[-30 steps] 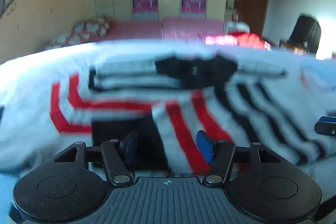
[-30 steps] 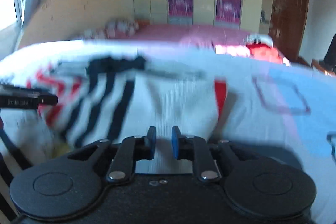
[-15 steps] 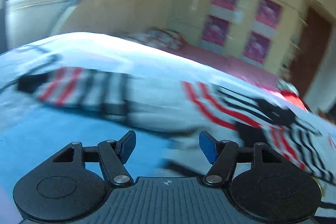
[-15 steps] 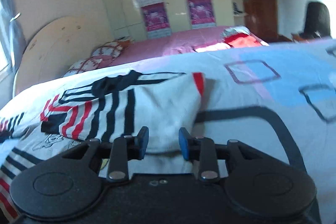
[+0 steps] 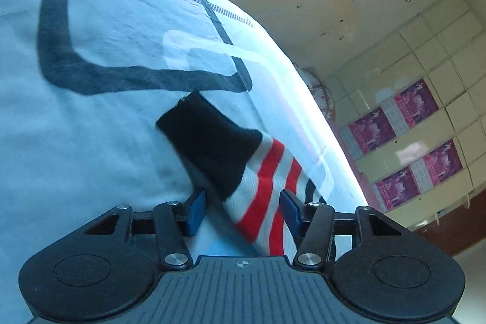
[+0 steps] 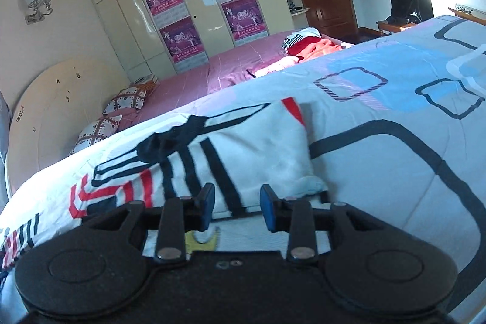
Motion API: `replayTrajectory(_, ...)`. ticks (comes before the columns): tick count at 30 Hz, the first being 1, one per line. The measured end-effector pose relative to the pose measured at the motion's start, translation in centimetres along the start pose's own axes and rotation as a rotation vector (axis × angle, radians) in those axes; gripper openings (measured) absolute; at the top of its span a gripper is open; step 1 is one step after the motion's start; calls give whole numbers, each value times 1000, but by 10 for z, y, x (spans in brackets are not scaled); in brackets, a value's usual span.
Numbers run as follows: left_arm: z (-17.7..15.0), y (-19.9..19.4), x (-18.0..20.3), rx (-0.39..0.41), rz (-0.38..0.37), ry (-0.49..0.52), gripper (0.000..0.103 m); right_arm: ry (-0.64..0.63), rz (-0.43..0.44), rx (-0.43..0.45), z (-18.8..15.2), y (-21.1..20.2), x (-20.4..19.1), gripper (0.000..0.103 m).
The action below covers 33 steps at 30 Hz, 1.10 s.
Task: Fold small clothes
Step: 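Lift the other black cuff with the left gripper and fold it across the body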
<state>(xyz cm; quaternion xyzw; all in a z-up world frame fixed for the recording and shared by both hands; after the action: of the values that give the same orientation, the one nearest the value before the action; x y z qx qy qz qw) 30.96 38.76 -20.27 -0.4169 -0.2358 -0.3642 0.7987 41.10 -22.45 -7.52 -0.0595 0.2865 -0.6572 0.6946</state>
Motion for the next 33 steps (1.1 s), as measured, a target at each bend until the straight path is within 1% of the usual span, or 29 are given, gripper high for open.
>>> replayTrajectory(1,1,5,3,1,-2,1,50,2,1,3,0,0,-6,33)
replayTrajectory(2,2,11,3,-2,6,7,29,0,2,3,0,0,-13,33)
replayTrajectory(3,3,19,3,-12,30,23,10,-8,2,2,-2,0,-20,33)
replayTrajectory(4,2,28,2,-37,35,22,4,-16,4,1,-2,0,-25,33)
replayTrajectory(5,2,31,6,-28,33,30,4,-25,6,0,-2,0,-29,33)
replayTrajectory(7,3,29,30,7,16,146,4,-42,4,2,-2,-1,-33,33)
replayTrajectory(10,-8,13,90,61,-78,302,4,-38,-8,3,-4,-2,-29,34)
replayTrajectory(12,-25,2,138,86,-139,404,4,-29,-18,-1,-6,-1,-20,34)
replayTrajectory(13,-37,-2,163,82,-182,451,4,-26,-20,-4,-6,0,-16,34)
replayTrajectory(16,-93,-13,238,51,-284,613,4,-13,-24,-3,-5,1,-4,34)
replayTrajectory(19,-163,-23,295,-3,-370,734,4,-13,-19,3,0,-1,8,34)
replayTrajectory(21,-212,-30,325,-57,-421,798,4,-12,-25,7,4,-3,18,34)
replayTrajectory(23,-264,-36,349,-104,-451,891,4,4,-35,7,7,-6,32,34)
replayTrajectory(25,-310,-38,364,-159,-456,978,4,10,-46,2,8,-7,43,34)
replayTrajectory(26,-337,-45,367,-219,-451,1034,5,15,-50,-2,9,-8,49,34)
replayTrajectory(27,-358,-45,366,-290,-442,1069,5,22,-50,-6,9,-8,54,35)
replayTrajectory(28,-375,-50,360,-315,-425,1089,6,33,-48,-12,9,-8,58,38)
replayTrajectory(29,-381,-54,360,-271,-431,1110,19,43,-43,-16,9,-8,61,42)
replayTrajectory(30,-386,-65,360,-254,-451,1124,26,48,-38,-16,9,-8,62,44)
replayTrajectory(31,-385,-71,360,-257,-468,1116,38,50,-33,-13,9,-8,62,46)
replayTrajectory(32,-384,-76,362,-266,-484,1097,52,52,-26,-10,10,-7,62,47)
replayTrajectory(33,-379,-78,362,-272,-506,1069,57,55,-18,-10,9,-6,60,47)
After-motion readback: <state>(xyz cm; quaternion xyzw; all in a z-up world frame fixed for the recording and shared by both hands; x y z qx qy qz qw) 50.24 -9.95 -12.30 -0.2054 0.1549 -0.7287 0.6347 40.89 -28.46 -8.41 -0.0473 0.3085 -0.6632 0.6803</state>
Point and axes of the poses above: each gripper's, at about its wrist camera, not at the fingertips, and y roughly the way its jaws point, x to its right, z to its top, the point moved 8 cm from there along y, roughly the way its jaws point, and after that the axes turned 7 degrees about x, right-handed, at the moved point
